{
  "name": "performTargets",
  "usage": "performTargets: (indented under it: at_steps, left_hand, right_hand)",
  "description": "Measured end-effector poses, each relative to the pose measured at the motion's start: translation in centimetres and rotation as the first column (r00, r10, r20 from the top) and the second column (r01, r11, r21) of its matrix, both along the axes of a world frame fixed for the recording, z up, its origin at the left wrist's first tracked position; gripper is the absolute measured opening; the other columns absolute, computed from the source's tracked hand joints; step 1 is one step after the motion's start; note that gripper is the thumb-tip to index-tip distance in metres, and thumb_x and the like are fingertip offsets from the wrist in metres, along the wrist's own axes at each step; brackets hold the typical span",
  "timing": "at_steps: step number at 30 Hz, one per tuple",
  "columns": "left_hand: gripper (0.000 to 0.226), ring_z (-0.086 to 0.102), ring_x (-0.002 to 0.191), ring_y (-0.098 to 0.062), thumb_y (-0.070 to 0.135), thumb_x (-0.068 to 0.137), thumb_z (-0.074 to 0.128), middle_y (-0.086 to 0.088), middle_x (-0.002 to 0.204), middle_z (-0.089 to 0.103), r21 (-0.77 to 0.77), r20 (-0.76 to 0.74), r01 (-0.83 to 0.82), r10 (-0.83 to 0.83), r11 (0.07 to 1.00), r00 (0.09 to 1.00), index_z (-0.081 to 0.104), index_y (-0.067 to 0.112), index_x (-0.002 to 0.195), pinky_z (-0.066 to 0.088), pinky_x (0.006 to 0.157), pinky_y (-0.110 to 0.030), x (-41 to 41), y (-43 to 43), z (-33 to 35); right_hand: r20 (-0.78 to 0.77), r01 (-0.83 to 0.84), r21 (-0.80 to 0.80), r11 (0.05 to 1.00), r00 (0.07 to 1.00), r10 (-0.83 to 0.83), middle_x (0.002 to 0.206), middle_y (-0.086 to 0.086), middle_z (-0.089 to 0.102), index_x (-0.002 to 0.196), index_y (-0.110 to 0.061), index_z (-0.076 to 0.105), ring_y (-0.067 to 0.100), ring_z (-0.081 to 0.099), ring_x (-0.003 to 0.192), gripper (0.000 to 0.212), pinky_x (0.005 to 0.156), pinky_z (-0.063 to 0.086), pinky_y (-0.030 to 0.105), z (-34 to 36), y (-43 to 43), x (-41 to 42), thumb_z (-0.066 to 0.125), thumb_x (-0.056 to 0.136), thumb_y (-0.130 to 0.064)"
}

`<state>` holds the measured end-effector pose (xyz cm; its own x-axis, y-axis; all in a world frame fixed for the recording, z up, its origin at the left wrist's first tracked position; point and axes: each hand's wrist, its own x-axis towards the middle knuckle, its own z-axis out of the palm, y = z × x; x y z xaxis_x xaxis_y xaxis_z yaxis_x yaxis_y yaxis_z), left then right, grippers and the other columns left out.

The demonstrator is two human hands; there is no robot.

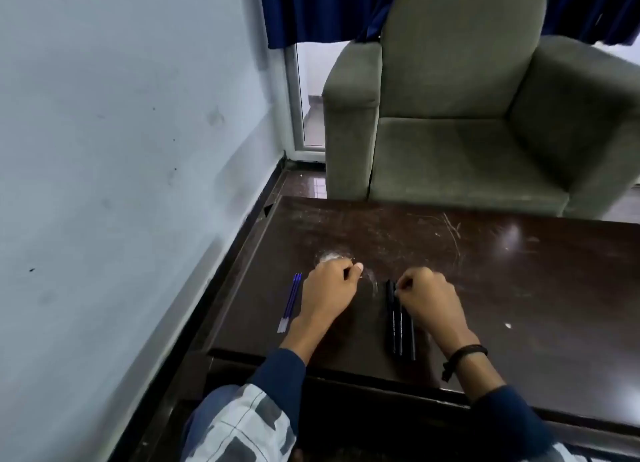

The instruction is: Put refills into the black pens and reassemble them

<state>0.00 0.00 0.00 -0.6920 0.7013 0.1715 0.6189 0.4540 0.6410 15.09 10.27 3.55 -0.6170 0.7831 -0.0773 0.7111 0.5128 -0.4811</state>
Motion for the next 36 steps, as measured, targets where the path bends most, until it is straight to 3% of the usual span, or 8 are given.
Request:
performTargets:
  at_steps: [4, 8, 14, 18, 24, 30, 36]
  left_hand:
    - [0.035, 0.055, 0.058, -0.013, 0.048, 0.1, 0.055, 0.01, 0.059, 0.054, -0.046, 0.018, 0.018, -0.017, 0.999, 1.0, 0.067, 0.022, 0.079, 0.033, 0.049, -0.029, -0.2, 0.6, -0.5]
    - [0.034, 0.052, 0.056, -0.007, 0.046, 0.1, 0.056, 0.01, 0.06, 0.054, -0.045, 0.029, 0.019, -0.017, 0.999, 0.999, 0.065, 0.023, 0.076, 0.03, 0.047, -0.028, -0.8, 0.8, -0.4]
    - [0.035, 0.052, 0.056, -0.007, 0.046, 0.099, 0.057, 0.009, 0.061, 0.055, -0.03, 0.029, -0.008, 0.009, 1.0, 1.0, 0.062, 0.022, 0.074, 0.033, 0.047, -0.029, -1.4, 0.7, -0.2]
    - [0.033, 0.056, 0.061, -0.012, 0.047, 0.099, 0.056, 0.01, 0.064, 0.055, -0.041, 0.026, 0.005, -0.004, 0.999, 1.0, 0.059, 0.026, 0.073, 0.035, 0.052, -0.031, -1.2, 1.1, -0.3]
    - [0.03, 0.045, 0.055, -0.004, 0.05, 0.098, 0.057, 0.014, 0.06, 0.05, -0.067, -0.019, 0.001, -0.002, 0.998, 1.0, 0.057, 0.031, 0.074, 0.031, 0.049, -0.029, -0.7, 1.6, -0.9]
    - [0.025, 0.054, 0.064, -0.013, 0.05, 0.097, 0.057, 0.014, 0.064, 0.055, -0.079, 0.003, -0.023, 0.024, 0.997, 1.0, 0.059, 0.033, 0.079, 0.033, 0.048, -0.025, -0.9, 1.4, -1.0]
    - [0.013, 0.059, 0.075, -0.009, 0.05, 0.093, 0.062, 0.019, 0.082, 0.06, -0.087, 0.122, -0.09, 0.1, 0.992, 0.987, 0.062, 0.04, 0.086, 0.039, 0.054, -0.025, -1.3, 1.5, -0.5]
  right_hand:
    - [0.139, -0.016, 0.094, 0.995, 0.99, 0.003, 0.088, 0.003, 0.066, 0.09, -0.017, 0.069, 0.03, 0.064, 0.076, 0.012, 0.065, 0.054, 0.038, -0.4, -0.7, -0.4, 0.059, 0.095, -0.019]
    - [0.246, -0.113, 0.144, 0.983, 0.967, 0.075, 0.088, 0.002, 0.054, 0.097, -0.013, 0.06, 0.034, 0.068, 0.088, 0.009, 0.065, 0.048, 0.037, -1.0, -1.8, -1.2, 0.06, 0.095, -0.021]
    - [0.281, -0.185, 0.155, 0.97, 0.95, 0.136, 0.091, 0.0, 0.049, 0.098, -0.014, 0.057, 0.028, 0.068, 0.091, 0.005, 0.063, 0.046, 0.035, -1.1, -2.4, -1.7, 0.059, 0.098, -0.018]
    - [0.259, -0.21, 0.139, 0.968, 0.951, 0.169, 0.108, 0.003, 0.058, 0.105, -0.014, 0.063, 0.028, 0.067, 0.095, 0.009, 0.069, 0.053, 0.037, -0.8, -2.8, -1.7, 0.059, 0.098, -0.018]
    - [0.25, -0.245, 0.074, 0.967, 0.943, 0.22, 0.114, 0.009, 0.058, 0.111, -0.01, 0.06, 0.033, 0.066, 0.1, 0.015, 0.073, 0.053, 0.039, -1.3, -2.7, -2.1, 0.056, 0.097, -0.008]
    - [0.154, -0.233, 0.002, 0.973, 0.961, 0.23, 0.101, 0.01, 0.063, 0.104, -0.01, 0.059, 0.034, 0.067, 0.089, 0.015, 0.069, 0.056, 0.042, -2.0, -2.5, -2.7, 0.055, 0.092, -0.004]
    - [0.061, -0.147, -0.045, 0.988, 0.987, 0.149, 0.08, 0.0, 0.054, 0.099, -0.017, 0.056, 0.037, 0.066, 0.09, 0.013, 0.064, 0.043, 0.036, -1.9, -2.3, -2.8, 0.063, 0.089, -0.016]
